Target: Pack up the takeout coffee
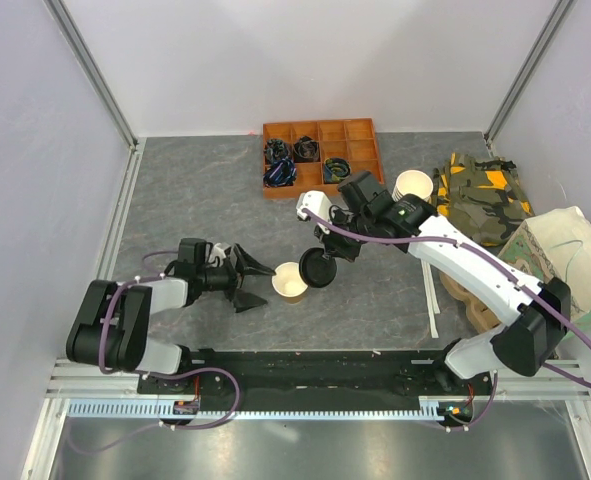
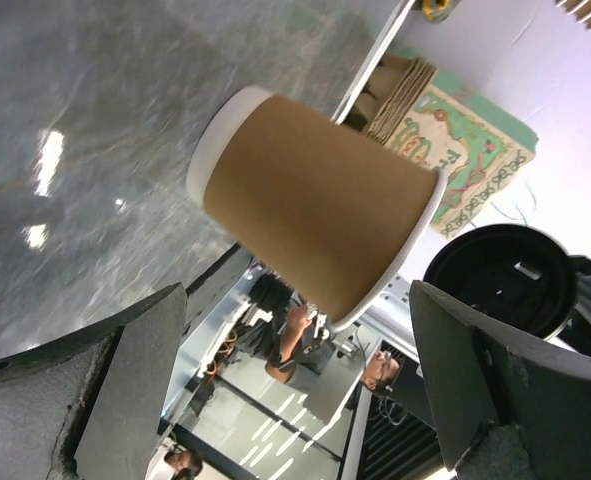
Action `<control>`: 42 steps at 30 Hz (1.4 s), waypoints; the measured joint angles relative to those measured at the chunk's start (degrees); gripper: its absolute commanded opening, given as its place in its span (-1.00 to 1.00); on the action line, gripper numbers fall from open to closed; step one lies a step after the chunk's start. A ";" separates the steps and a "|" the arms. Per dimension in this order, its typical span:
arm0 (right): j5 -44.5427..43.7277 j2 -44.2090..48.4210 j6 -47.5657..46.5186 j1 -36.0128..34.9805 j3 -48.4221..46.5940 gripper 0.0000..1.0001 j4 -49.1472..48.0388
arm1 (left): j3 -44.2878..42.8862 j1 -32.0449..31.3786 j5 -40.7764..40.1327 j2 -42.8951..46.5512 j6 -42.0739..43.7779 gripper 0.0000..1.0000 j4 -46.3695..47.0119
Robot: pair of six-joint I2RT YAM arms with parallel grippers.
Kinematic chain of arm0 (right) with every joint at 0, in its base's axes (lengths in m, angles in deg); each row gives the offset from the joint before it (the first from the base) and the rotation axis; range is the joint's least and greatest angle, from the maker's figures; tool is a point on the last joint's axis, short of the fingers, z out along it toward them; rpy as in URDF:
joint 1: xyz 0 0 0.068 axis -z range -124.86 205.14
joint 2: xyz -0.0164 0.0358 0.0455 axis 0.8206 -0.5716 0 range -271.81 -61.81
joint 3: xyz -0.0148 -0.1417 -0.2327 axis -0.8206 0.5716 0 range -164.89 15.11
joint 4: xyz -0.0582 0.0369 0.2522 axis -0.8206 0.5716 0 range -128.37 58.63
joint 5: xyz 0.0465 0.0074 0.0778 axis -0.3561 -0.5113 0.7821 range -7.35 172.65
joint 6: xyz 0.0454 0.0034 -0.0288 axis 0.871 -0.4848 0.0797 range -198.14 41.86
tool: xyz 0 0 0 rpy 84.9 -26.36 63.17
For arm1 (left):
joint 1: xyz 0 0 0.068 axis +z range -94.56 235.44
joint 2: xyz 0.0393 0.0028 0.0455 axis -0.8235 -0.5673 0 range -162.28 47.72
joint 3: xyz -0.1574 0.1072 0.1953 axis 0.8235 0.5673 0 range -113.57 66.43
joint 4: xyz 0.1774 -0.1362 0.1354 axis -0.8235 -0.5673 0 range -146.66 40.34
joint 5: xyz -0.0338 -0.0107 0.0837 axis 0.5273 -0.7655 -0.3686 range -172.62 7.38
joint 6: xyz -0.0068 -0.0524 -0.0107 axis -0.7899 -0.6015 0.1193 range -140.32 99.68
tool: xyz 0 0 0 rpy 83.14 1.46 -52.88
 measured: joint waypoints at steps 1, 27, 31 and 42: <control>0.07 -0.09 -0.02 0.00 0.00 -1.00 0.00 | 0.00 -0.46 -0.04 -0.90 -1.11 0.99 1.99; -0.42 -3.52 -1.05 3.06 -0.85 -1.00 1.81 | -6.80 -12.55 -6.25 -19.04 -17.29 0.99 35.30; -1.27 -5.31 -2.05 3.67 -2.75 -1.00 3.61 | -8.94 -13.38 -7.26 -21.29 -18.10 0.99 37.83; -3.13 -14.16 -4.24 5.31 -16.11 -1.00 12.90 | -11.78 -0.98 -7.23 -3.72 -4.07 0.99 21.03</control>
